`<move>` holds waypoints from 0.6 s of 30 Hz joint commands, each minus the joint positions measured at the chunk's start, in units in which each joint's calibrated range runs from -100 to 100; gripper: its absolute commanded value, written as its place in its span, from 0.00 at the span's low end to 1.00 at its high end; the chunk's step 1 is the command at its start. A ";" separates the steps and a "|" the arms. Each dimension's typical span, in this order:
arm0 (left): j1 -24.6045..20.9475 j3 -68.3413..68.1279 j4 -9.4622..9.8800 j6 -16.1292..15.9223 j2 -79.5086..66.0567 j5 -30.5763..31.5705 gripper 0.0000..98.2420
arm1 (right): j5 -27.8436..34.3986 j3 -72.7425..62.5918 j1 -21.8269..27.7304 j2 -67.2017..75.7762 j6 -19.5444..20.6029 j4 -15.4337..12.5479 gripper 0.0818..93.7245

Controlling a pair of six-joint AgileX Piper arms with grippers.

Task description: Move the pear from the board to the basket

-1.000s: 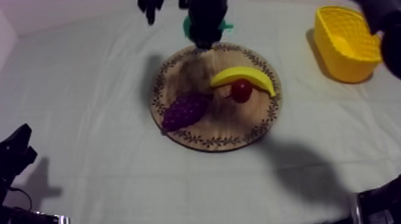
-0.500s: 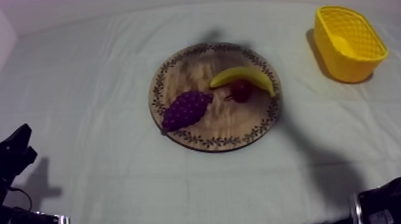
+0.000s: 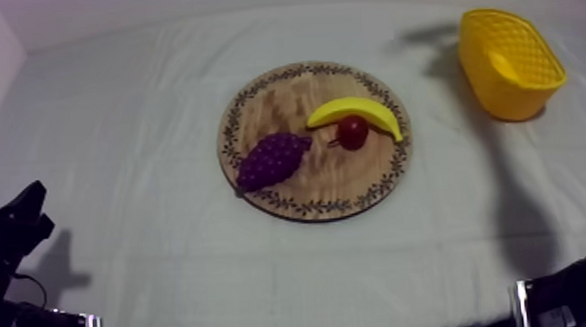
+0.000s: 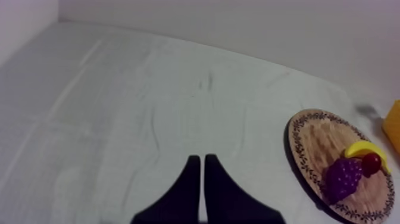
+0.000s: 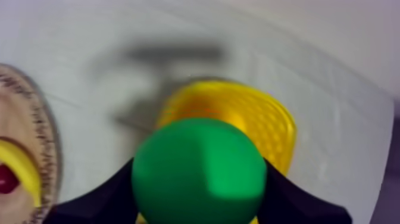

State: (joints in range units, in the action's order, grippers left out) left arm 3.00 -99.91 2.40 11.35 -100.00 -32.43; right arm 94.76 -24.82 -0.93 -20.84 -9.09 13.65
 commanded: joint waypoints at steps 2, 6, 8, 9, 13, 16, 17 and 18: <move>0.00 0.02 0.02 0.00 0.00 0.01 0.00 | -1.49 2.17 4.34 -1.07 -0.20 0.32 0.39; 0.00 0.02 0.02 0.00 0.00 0.01 0.00 | -3.37 4.91 6.35 -2.91 -0.43 0.46 0.39; 0.00 0.02 0.02 0.00 0.00 0.01 0.00 | -4.26 6.13 6.95 -3.96 -0.51 0.47 0.39; 0.00 0.02 0.02 0.00 0.00 0.01 0.00 | -4.68 6.75 7.19 -4.52 -0.55 0.46 0.39; 0.00 0.02 0.02 0.00 0.00 0.01 0.00 | -6.63 9.72 7.59 -6.78 -0.85 0.42 0.40; 0.00 0.02 0.02 0.00 0.00 0.01 0.00 | -8.00 11.93 7.55 -8.46 -1.08 0.33 0.41; 0.00 0.02 0.02 0.00 0.00 0.01 0.00 | -8.38 12.51 7.54 -8.96 -1.13 0.27 0.41; 0.00 0.02 0.02 0.00 0.00 0.01 0.00 | -8.72 12.99 7.56 -9.44 -1.16 0.20 0.41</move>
State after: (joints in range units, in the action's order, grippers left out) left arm 3.00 -99.91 2.40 11.35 -100.00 -32.43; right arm 86.24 -12.39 6.61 -29.87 -10.27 13.92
